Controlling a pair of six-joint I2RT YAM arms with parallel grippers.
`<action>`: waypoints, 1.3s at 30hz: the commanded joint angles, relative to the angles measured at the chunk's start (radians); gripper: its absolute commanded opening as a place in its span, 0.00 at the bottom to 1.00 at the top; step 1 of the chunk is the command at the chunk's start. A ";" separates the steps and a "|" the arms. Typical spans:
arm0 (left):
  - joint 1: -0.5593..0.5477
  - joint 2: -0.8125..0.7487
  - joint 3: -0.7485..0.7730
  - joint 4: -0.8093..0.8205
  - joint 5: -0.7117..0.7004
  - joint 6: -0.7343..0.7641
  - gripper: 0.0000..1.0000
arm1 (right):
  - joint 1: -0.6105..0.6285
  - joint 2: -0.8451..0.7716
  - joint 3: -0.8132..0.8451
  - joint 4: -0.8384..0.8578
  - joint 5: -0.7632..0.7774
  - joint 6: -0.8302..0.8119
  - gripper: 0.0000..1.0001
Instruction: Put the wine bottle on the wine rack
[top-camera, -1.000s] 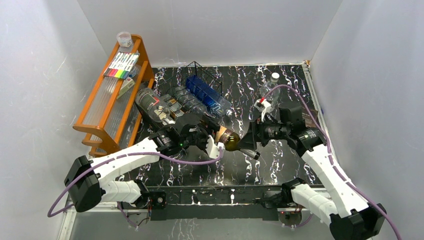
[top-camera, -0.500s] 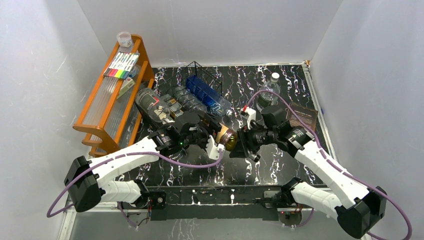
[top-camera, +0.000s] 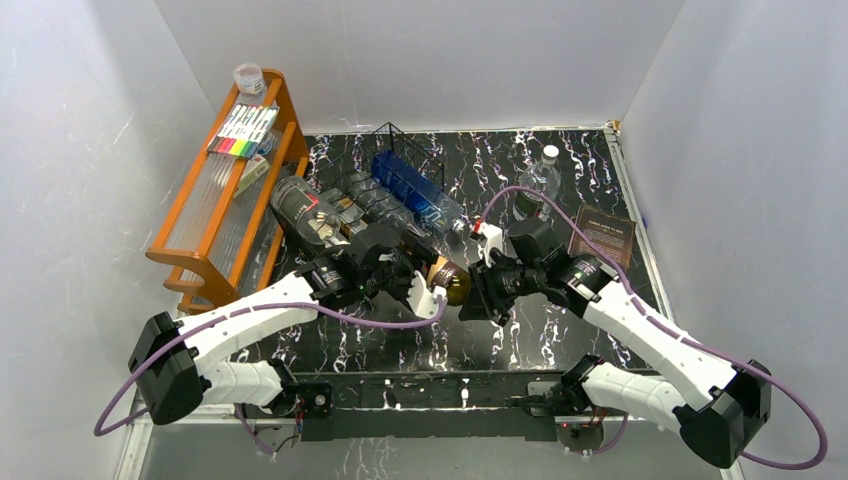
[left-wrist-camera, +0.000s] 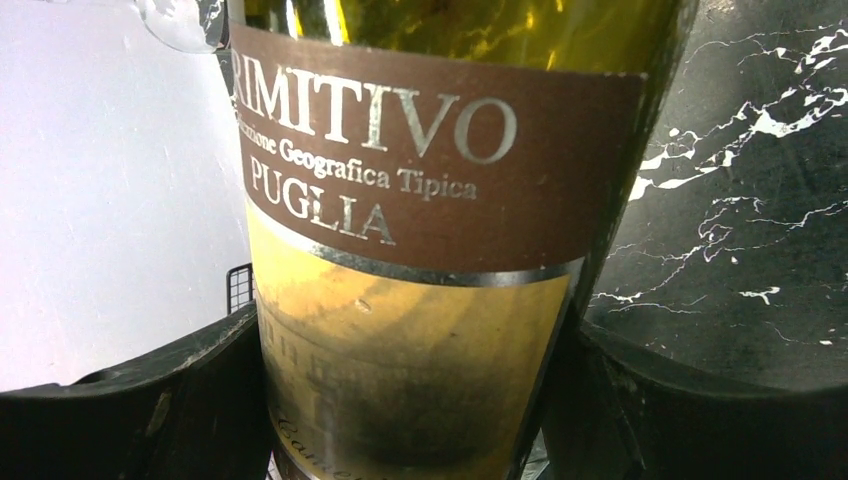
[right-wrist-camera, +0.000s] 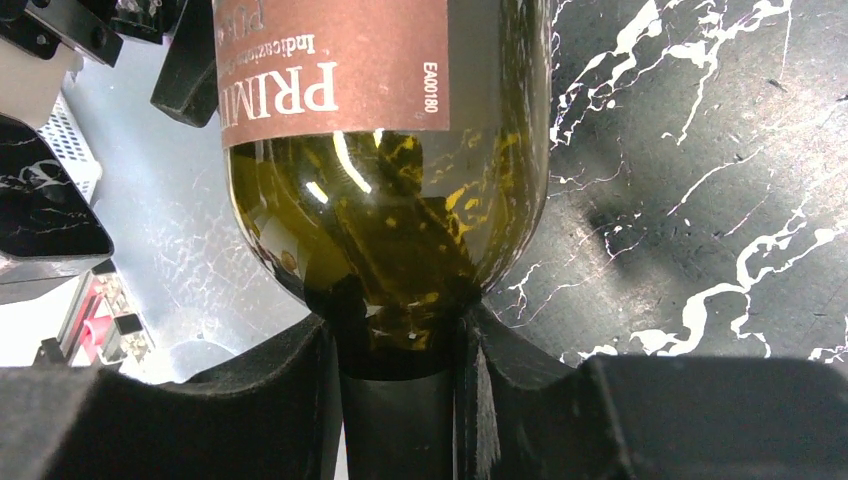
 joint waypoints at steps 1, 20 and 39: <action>-0.019 -0.053 0.101 0.143 0.092 -0.102 0.00 | 0.010 -0.003 -0.014 0.118 0.074 0.021 0.03; -0.015 -0.050 0.020 0.177 -0.027 -0.336 0.98 | 0.014 -0.168 -0.043 0.134 0.379 0.086 0.00; -0.014 -0.205 0.380 -0.068 -0.473 -1.224 0.98 | 0.014 -0.132 0.002 0.371 0.362 0.072 0.00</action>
